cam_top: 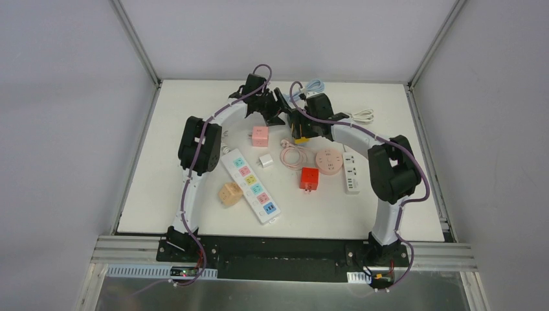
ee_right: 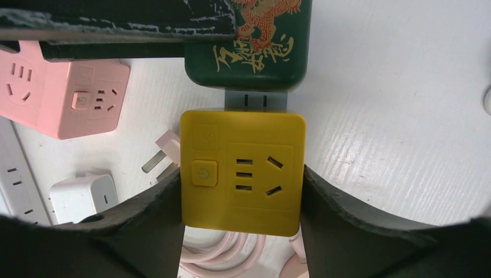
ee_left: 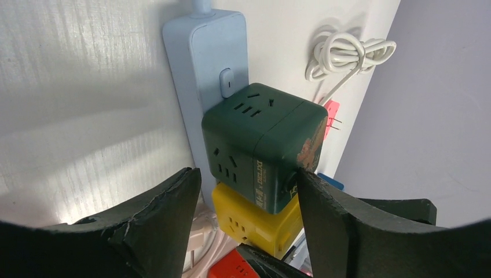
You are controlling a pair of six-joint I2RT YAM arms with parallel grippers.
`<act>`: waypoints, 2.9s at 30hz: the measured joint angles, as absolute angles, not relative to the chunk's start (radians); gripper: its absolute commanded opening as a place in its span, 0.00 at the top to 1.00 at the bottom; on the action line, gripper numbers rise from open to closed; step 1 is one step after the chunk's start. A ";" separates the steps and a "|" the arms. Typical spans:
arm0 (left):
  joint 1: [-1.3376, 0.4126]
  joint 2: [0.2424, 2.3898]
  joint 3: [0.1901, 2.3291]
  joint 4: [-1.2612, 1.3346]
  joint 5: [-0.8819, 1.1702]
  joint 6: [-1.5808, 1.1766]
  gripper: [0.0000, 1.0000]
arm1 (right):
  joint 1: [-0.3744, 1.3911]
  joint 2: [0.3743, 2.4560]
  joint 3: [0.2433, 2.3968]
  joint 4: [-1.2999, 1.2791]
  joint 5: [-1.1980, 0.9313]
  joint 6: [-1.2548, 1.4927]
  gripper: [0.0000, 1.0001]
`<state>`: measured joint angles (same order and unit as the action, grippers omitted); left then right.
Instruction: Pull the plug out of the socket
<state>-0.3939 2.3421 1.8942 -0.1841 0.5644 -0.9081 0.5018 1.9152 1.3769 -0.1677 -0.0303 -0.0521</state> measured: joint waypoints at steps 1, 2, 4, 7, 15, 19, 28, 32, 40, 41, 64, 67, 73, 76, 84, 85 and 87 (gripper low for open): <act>-0.394 2.344 1.897 -0.185 0.565 -0.910 0.37 | 0.502 1.914 1.374 -0.164 -0.030 -0.052 0.65; -0.394 2.349 1.906 -0.189 0.565 -0.910 0.38 | 0.502 1.912 1.370 -0.160 -0.030 -0.052 0.65; -0.398 2.363 1.933 -0.200 0.565 -0.910 0.41 | 0.502 1.908 1.363 -0.152 -0.030 -0.052 0.69; -0.410 2.378 1.974 -0.229 0.549 -0.913 0.50 | 0.501 1.907 1.362 -0.151 -0.034 -0.052 1.00; -0.440 2.376 2.012 -0.306 0.448 -0.903 0.63 | 0.455 1.905 1.363 -0.158 -0.129 -0.022 1.00; -0.452 2.370 2.012 -0.329 0.418 -0.901 0.67 | 0.437 1.905 1.363 -0.166 -0.164 -0.007 1.00; -0.454 2.357 2.008 -0.359 0.401 -0.902 0.70 | 0.533 1.899 1.365 -0.172 0.044 -0.069 1.00; -0.454 2.354 2.009 -0.377 0.400 -0.902 0.70 | 0.577 1.897 1.365 -0.179 0.137 -0.100 1.00; -0.459 2.362 2.061 -0.460 0.403 -0.892 0.73 | 0.597 1.876 1.355 -0.199 0.203 -0.134 1.00; -0.459 2.365 2.067 -0.464 0.404 -0.890 0.73 | 0.589 1.872 1.352 -0.199 0.199 -0.137 1.00; -0.465 2.370 2.078 -0.460 0.411 -0.867 0.75 | 0.485 1.905 1.429 -0.327 -0.037 0.089 1.00; -0.463 2.370 2.072 -0.459 0.412 -0.867 0.75 | 0.516 1.912 1.446 -0.341 0.026 0.055 1.00; -0.456 2.368 2.064 -0.461 0.417 -0.867 0.73 | 0.595 1.915 1.442 -0.323 0.184 -0.026 1.00; -0.456 2.368 2.064 -0.462 0.425 -0.865 0.73 | 0.603 1.915 1.439 -0.315 0.201 -0.031 1.00; -0.456 2.385 2.088 -0.474 0.445 -0.856 0.73 | 0.552 1.903 1.425 -0.291 0.157 -0.043 1.00; -0.457 2.387 2.089 -0.469 0.447 -0.856 0.73 | 0.540 1.903 1.425 -0.287 0.144 -0.048 1.00; -0.458 2.390 2.090 -0.458 0.447 -0.856 0.73 | 0.524 1.903 1.422 -0.280 0.126 -0.062 1.00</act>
<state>-0.4576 2.3898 2.0899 -0.4576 0.4469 -0.8562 0.5236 1.9030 1.4220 -0.2798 0.1261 -0.0624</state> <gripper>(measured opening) 0.275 0.629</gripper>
